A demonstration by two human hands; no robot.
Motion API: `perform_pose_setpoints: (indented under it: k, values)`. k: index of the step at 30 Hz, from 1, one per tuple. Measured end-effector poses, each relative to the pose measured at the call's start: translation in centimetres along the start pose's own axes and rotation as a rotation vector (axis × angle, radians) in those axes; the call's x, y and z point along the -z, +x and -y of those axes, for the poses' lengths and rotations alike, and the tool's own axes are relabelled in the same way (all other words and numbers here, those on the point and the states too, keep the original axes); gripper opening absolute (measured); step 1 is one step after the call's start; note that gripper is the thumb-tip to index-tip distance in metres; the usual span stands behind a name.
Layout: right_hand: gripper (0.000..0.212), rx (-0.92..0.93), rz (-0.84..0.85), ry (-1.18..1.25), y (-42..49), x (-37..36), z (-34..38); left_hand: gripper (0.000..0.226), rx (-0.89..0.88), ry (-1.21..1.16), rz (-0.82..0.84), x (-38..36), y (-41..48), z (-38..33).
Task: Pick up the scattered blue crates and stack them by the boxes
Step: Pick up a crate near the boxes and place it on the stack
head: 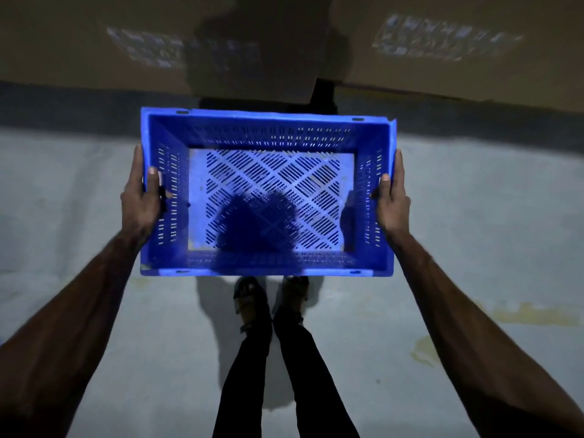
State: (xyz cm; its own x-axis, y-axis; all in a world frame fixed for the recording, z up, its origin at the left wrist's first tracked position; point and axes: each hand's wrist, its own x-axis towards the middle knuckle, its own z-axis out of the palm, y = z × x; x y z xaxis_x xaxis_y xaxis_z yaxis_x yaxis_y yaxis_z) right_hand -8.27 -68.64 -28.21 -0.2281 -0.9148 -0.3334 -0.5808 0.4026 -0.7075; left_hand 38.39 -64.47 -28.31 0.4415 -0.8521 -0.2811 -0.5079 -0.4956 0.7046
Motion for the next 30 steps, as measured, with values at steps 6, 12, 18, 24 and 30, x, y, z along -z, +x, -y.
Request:
perform_pose_setpoints:
  k: [6, 12, 18, 24, 30]
  values:
    - [0.053, 0.022, -0.043, -0.036, 0.1, -0.5, -0.7, 0.058, -0.078, 0.092, 0.000, 0.3, 0.0, 0.2]
    - [0.057, 0.061, -0.126, -0.144, -0.9, 0.6, 0.5, 0.055, -0.231, 0.478, -0.210, 0.6, -3.6, -2.0]
    - [0.051, 0.178, -0.227, -0.301, -4.7, 1.7, 3.6, 0.052, -0.565, 0.511, 0.102, -1.3, -10.0, -3.8]
    - [0.042, 0.433, -0.044, -0.435, -11.5, -1.1, 2.3, 0.055, -0.763, 0.613, 0.165, -4.7, -14.7, -1.5]
    - [0.060, 0.558, 0.204, -0.668, -15.7, -5.3, 0.7, 0.081, -0.811, 0.708, 0.160, -5.2, -16.2, 2.8]
